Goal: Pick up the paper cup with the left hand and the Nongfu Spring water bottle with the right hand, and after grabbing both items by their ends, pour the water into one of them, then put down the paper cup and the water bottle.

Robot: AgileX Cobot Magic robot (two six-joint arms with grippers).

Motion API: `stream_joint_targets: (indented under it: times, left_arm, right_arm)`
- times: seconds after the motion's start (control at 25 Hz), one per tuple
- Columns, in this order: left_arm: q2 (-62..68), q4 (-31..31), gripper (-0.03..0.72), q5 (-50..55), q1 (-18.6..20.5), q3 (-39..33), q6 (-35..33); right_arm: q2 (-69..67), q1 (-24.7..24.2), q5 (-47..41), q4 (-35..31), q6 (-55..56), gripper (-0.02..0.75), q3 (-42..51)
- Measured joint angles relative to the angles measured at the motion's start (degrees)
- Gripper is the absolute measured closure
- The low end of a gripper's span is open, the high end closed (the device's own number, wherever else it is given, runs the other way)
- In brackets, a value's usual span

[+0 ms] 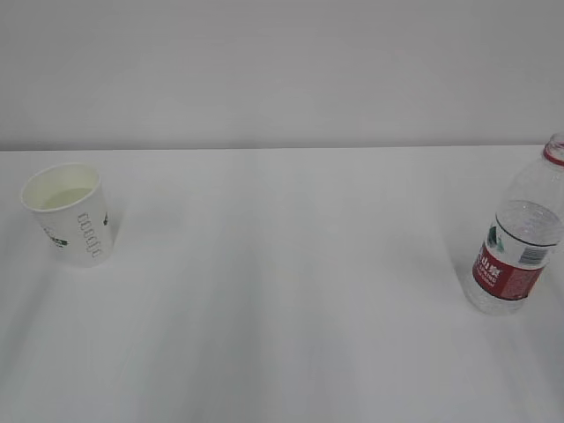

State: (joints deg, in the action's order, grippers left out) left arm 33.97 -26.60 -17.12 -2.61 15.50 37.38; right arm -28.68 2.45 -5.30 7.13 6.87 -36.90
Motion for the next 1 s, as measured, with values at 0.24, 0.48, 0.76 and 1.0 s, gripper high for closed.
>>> stream_joint_targets:
  times: [0.24, 0.48, 0.76, 1.0]
  left_arm:
    - [-2.16, 0.3, 0.157, 13.79, -0.13, 3.72, 0.03]
    - [-2.16, 0.7, 0.197, 24.68, -5.5, 9.17, 0.12]
    - [-4.37, -0.34, 0.203, 33.66, -16.11, 11.51, 0.12]
    - [-10.18, -0.99, 0.245, 36.13, -21.06, 12.01, 0.12]
  right_arm:
    - [2.67, 0.0, -9.23, 0.0, 0.0, 0.162, -3.69]
    - [5.87, 0.0, -17.53, 0.0, 0.0, 0.162, -6.7]
    - [9.51, 0.0, -29.09, 0.0, 0.0, 0.162, -8.36]
    - [12.92, 0.0, -34.51, 0.0, 0.0, 0.162, -8.58]
